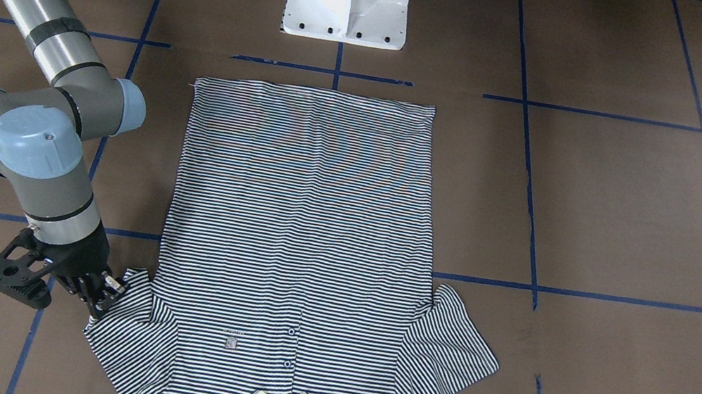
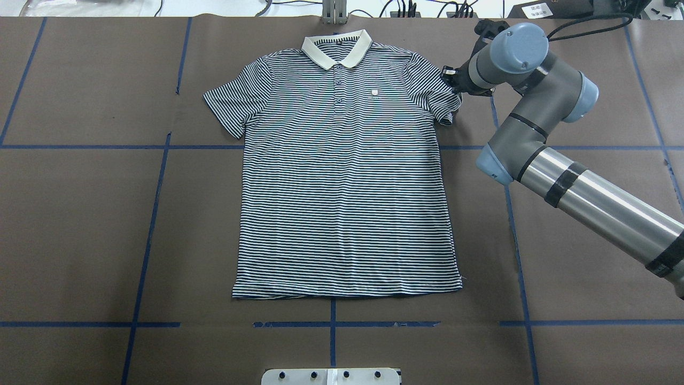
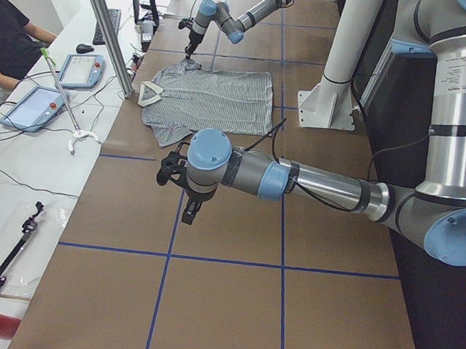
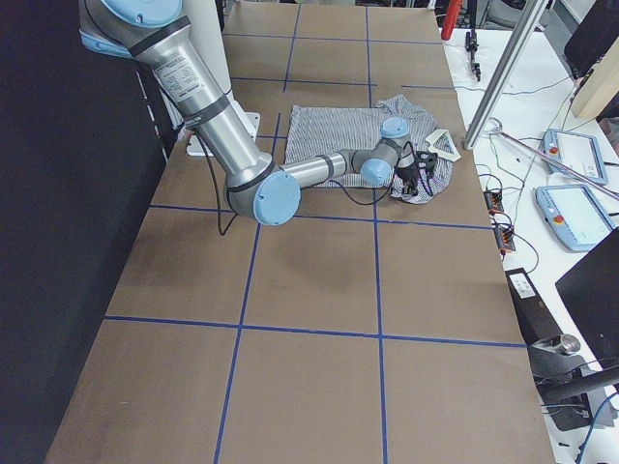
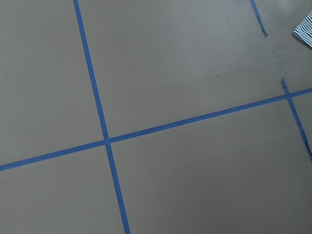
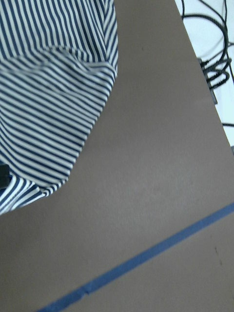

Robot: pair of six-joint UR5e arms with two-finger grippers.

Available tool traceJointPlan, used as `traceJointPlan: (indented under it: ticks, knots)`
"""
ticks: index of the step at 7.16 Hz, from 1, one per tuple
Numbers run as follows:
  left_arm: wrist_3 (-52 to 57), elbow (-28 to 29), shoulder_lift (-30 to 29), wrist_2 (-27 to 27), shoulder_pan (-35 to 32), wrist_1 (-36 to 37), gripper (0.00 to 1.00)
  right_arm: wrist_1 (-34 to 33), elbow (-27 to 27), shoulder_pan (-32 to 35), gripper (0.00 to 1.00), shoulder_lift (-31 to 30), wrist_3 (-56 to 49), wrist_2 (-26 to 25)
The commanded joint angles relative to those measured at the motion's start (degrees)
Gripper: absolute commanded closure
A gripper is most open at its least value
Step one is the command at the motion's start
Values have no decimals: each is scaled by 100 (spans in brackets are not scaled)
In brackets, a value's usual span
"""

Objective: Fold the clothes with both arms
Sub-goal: 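Move the right gripper over the shirt's shoulder near the collar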

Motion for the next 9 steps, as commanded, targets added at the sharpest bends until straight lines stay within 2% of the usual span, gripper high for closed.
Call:
traceJointPlan:
  ticks: [1,3,5,6,7,8,9]
  knots:
    - [0,-3,0,4,0,0,0,-159,-28,-375,100,432,167,-65]
    - [-183,-82,0,-31,0,9,0,-265,-1183,-385,100,1406,230,-232]
    - [-325,-91,-52,-504,87,0,0,-248,-1853,-394,100,1794,239,-530]
    - [-560,-82,-183,-515,227,-70,0,-248,-1909,-394,100,1814,230,-653]
    - [-1633,-82,-332,-506,603,-636,0,-248,-1919,-385,100,1823,230,-698]
    - [-2644,22,-343,-454,989,-1573,0,-230,-1919,-385,85,1823,230,-786]
    - [-3524,23,-395,-453,1332,-2165,0,-221,-1901,-446,1,1919,247,-830]
